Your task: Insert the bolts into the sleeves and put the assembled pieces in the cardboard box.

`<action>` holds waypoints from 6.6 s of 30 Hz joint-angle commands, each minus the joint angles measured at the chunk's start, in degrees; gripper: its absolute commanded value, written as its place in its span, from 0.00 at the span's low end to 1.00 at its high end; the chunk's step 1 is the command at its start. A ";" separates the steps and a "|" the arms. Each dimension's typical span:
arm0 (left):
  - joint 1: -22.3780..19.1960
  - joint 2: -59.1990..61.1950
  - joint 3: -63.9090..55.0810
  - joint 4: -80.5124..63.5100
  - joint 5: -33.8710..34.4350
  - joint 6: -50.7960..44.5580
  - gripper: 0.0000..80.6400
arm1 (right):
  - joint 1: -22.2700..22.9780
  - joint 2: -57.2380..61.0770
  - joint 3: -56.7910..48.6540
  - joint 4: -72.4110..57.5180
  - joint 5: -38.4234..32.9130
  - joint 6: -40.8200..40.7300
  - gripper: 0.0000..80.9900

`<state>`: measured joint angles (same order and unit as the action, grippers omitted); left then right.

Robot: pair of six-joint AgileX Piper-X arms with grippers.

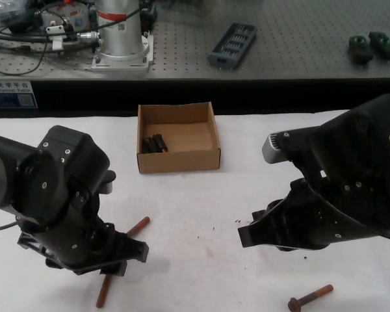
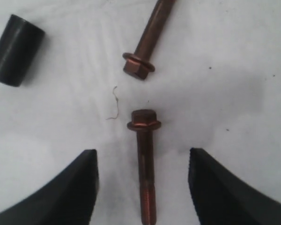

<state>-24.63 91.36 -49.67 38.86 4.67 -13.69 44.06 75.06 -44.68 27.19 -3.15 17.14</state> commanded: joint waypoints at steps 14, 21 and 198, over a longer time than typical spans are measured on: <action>-0.23 3.91 -1.79 0.41 0.76 -0.92 0.52 | 0.11 0.15 -0.21 -1.01 -0.26 -0.47 0.05; -0.23 3.78 -7.67 3.65 1.18 -0.77 0.52 | 0.11 0.15 -0.21 -1.01 -0.26 -0.47 0.05; 7.30 -15.34 2.45 -47.46 43.64 -11.53 0.01 | -4.57 14.36 -2.40 -44.78 -43.72 0.80 0.05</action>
<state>-17.08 76.77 -47.05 -11.27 47.56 -28.13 39.41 89.22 -46.31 -17.02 -45.87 18.42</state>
